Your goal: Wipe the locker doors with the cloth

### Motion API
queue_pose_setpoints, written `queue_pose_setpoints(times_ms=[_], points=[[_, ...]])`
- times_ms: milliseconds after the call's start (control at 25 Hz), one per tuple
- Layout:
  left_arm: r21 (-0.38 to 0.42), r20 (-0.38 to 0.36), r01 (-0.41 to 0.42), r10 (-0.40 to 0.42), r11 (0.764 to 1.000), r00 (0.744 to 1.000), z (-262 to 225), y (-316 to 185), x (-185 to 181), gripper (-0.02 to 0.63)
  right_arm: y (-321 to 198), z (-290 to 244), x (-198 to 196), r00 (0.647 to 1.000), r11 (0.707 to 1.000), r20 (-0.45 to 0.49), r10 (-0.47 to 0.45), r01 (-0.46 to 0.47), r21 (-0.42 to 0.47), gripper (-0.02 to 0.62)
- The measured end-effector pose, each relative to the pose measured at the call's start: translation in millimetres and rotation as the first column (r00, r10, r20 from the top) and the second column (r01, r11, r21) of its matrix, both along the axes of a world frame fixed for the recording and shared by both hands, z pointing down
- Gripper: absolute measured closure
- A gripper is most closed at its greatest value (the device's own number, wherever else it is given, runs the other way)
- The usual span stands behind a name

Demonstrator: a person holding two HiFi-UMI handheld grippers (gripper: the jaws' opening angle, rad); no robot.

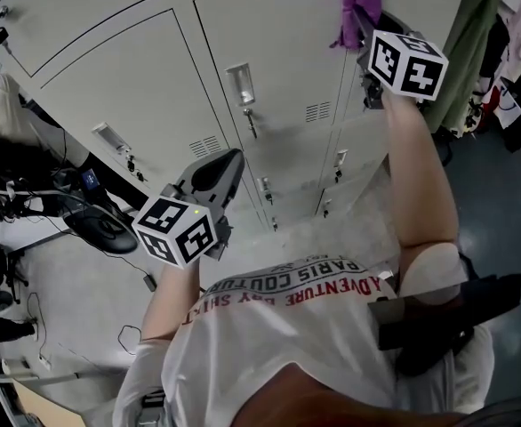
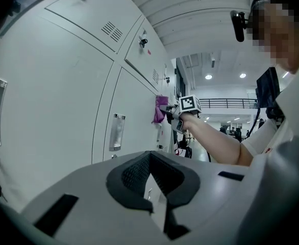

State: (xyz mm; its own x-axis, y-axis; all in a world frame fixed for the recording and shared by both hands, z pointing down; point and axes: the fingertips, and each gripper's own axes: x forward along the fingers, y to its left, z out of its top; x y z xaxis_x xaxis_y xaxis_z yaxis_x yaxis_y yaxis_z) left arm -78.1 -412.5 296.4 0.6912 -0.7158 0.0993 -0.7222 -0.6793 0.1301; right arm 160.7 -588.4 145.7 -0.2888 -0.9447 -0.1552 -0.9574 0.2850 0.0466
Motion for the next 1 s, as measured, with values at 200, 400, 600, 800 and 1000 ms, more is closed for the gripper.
queue_pose_setpoints(times_ms=[200, 400, 600, 800, 1000], points=[[-0.001, 0.005, -0.006, 0.006, 1.0, 1.0, -1, 3, 1, 0.606, 5, -2, 3, 1.0, 1.0, 0.008, 0.0, 0.0, -0.004, 0.515], [0.002, 0.004, 0.012, -0.012, 1.0, 1.0, -3, 6, -6, 0.606, 34, -6, -36, 0.996, 0.995, -0.004, -0.088, 0.088, 0.045, 0.515], [0.003, -0.006, 0.034, -0.034, 0.999, 0.999, -3, 10, -11, 0.606, 66, 14, -110, 0.962, 0.962, -0.011, -0.272, 0.272, 0.038, 0.515], [0.003, -0.016, 0.065, -0.065, 0.998, 0.998, -2, 14, -22, 0.606, 88, 46, -188, 0.912, 0.914, -0.054, -0.406, 0.406, 0.003, 0.515], [-0.001, -0.021, 0.083, -0.083, 0.997, 0.996, 0, 13, -29, 0.606, 88, 77, -237, 0.875, 0.878, -0.075, -0.478, 0.476, -0.04, 0.515]])
